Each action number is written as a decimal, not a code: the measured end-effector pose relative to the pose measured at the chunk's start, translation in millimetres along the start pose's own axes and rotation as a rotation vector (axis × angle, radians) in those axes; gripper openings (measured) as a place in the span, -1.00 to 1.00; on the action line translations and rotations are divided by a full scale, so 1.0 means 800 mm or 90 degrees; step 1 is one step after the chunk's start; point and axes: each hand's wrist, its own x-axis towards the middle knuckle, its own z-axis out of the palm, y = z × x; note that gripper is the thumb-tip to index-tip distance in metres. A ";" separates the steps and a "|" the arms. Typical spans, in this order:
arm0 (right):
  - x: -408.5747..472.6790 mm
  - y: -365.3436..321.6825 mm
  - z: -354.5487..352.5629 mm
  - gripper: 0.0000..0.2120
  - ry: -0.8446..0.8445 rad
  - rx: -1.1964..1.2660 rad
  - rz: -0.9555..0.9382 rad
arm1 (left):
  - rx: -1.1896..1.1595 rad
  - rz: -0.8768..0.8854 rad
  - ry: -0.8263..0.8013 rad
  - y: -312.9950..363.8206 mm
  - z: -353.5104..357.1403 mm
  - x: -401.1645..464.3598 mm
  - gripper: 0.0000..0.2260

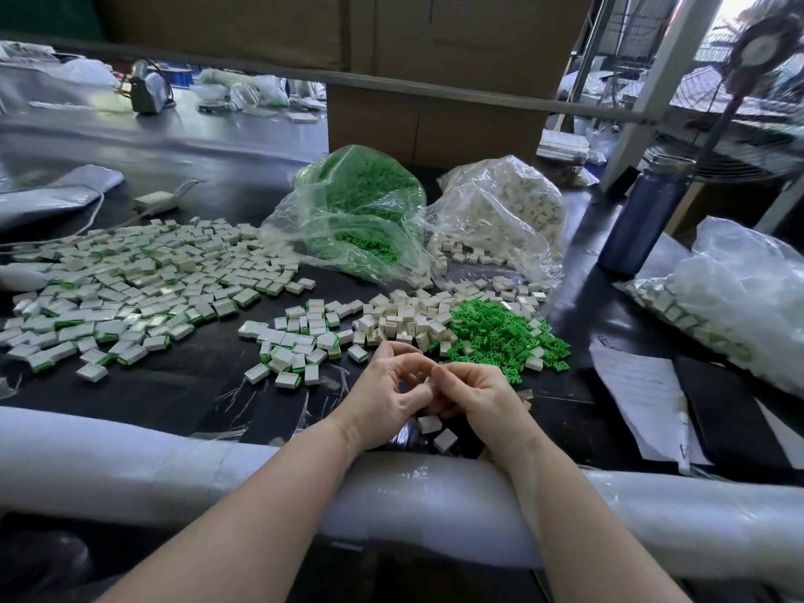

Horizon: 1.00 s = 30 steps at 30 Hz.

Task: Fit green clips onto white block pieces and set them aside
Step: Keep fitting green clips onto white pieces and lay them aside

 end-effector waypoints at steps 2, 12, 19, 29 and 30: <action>0.000 0.002 -0.001 -0.78 -0.003 0.008 0.004 | 0.013 0.000 -0.010 0.000 0.000 -0.001 -0.87; 0.000 0.004 -0.004 -0.80 -0.006 -0.006 0.007 | 0.023 -0.009 -0.043 0.001 0.002 0.000 -0.85; 0.000 0.002 -0.001 -0.81 0.002 0.001 -0.001 | 0.018 0.001 -0.041 -0.003 0.002 0.001 -0.87; -0.001 0.000 -0.001 -0.80 0.014 0.014 0.005 | 0.038 0.016 -0.039 -0.007 0.005 0.004 -0.85; -0.001 0.000 -0.001 -0.80 0.016 0.017 0.007 | 0.040 0.017 -0.039 -0.007 0.005 0.003 -0.86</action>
